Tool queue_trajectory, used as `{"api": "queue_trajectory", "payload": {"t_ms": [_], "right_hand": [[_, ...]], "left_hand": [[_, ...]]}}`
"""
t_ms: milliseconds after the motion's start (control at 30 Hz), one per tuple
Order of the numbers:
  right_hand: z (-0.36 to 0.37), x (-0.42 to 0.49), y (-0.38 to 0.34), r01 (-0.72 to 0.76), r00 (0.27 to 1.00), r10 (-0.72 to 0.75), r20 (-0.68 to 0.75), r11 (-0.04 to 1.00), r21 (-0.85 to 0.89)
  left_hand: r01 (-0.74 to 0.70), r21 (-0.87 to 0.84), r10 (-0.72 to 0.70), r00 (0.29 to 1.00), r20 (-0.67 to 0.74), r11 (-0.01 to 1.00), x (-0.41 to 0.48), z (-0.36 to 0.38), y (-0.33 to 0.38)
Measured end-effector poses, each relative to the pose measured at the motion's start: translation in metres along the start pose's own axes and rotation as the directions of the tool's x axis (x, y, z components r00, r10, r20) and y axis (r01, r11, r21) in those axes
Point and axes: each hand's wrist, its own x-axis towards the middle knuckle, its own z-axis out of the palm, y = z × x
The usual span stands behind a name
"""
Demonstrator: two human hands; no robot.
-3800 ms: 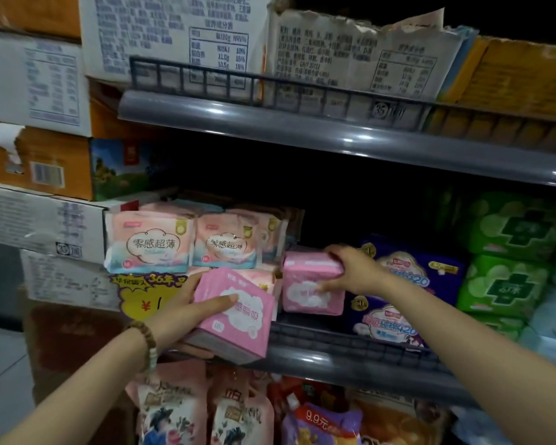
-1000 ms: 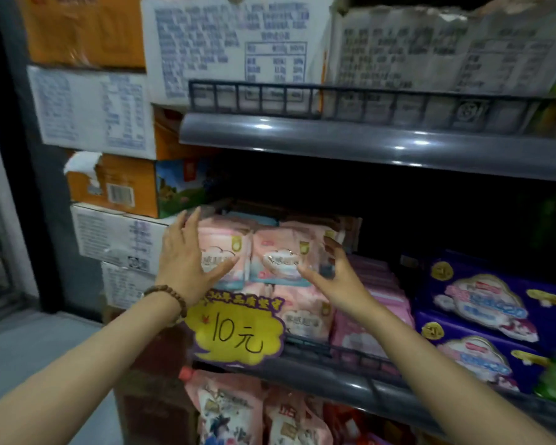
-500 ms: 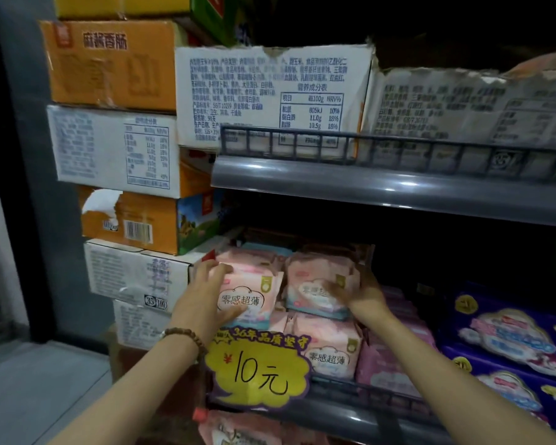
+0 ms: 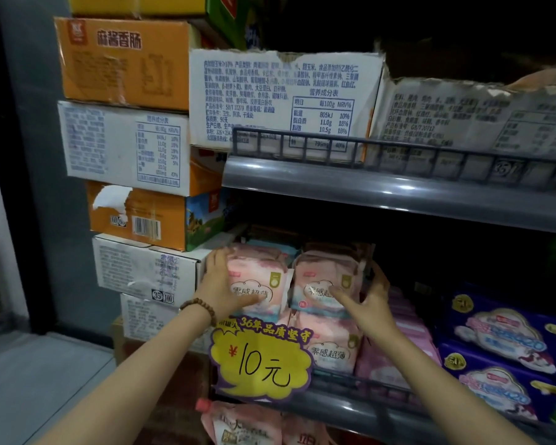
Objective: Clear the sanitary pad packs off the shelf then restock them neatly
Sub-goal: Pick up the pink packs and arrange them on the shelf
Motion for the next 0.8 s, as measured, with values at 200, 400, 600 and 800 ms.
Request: {"api": "queue_trajectory", "payload": {"t_ms": [200, 400, 600, 800], "right_hand": [[-0.01, 0.025, 0.0, -0.396, 0.905, 0.353, 0.236, 0.903, 0.166], [0.011, 0.027, -0.002, -0.356, 0.836, 0.335, 0.436, 0.934, -0.036], [-0.024, 0.046, 0.014, -0.367, 0.904, 0.293, 0.312, 0.905, 0.215], [-0.034, 0.105, 0.053, -0.303, 0.921, 0.192, 0.34, 0.9, 0.312]], "left_hand": [[0.074, 0.167, -0.11, 0.97, 0.218, 0.983, 0.029, -0.012, 0.011], [-0.021, 0.257, -0.053, 0.959, 0.278, 0.966, 0.035, -0.011, 0.008], [-0.201, 0.564, 0.115, 0.976, 0.185, 0.801, 0.03, -0.009, 0.042], [-0.24, 0.514, 0.135, 0.963, 0.233, 0.824, 0.048, 0.039, 0.06]]}}
